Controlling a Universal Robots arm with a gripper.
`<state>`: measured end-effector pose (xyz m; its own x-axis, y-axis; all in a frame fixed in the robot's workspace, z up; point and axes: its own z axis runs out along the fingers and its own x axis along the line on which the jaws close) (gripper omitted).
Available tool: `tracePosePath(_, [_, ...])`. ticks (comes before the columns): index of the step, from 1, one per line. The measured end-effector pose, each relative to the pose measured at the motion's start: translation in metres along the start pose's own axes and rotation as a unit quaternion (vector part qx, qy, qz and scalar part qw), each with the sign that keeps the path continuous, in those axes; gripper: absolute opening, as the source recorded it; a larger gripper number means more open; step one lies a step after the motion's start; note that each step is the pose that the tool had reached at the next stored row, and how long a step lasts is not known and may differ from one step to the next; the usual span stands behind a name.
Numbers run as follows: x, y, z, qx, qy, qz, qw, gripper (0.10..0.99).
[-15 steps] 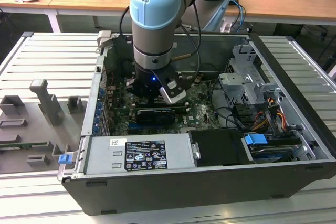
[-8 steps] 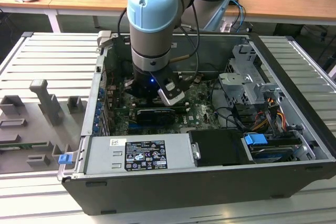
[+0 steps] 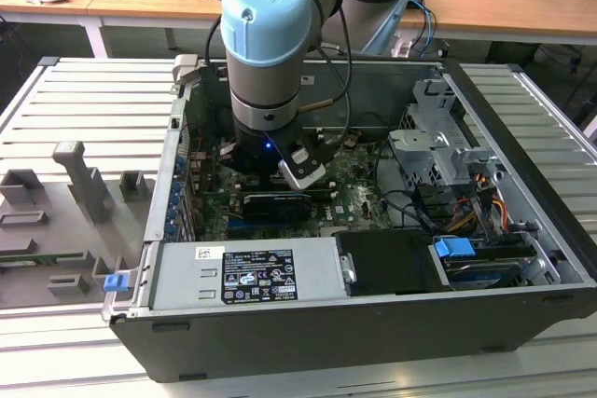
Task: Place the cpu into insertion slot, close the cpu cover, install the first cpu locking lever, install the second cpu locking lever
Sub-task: 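Install the second cpu locking lever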
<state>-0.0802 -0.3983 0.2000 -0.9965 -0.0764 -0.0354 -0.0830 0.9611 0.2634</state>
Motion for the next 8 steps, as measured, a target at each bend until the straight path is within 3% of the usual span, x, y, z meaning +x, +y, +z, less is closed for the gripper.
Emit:
tracePosePath(3, [0.0005, -0.0007, 0.0039, -0.0046, -0.001, -0.002, 1.0, 0.106])
tracePosePath(8, [0.0009, -0.0008, 0.0045, -0.0053, -0.0012, -0.003, 1.0, 0.106])
